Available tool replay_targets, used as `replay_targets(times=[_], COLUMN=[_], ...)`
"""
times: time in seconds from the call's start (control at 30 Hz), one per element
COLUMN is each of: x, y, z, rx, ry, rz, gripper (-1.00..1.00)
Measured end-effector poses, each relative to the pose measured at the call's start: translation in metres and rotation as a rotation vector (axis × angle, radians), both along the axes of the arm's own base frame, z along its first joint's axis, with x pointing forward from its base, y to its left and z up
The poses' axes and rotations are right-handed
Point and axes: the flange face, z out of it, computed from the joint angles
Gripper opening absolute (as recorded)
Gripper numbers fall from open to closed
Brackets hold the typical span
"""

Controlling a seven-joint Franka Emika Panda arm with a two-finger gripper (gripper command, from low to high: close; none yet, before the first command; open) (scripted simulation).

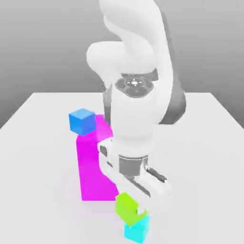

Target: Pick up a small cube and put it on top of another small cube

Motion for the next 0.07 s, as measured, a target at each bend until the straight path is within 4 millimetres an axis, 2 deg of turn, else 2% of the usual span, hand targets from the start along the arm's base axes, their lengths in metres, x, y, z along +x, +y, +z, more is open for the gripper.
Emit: replay_targets(times=[0.07], x=[0.0], y=[0.0], z=[0.0], rx=[0.0], ry=[0.0], rz=[0.0], gripper=[1.0])
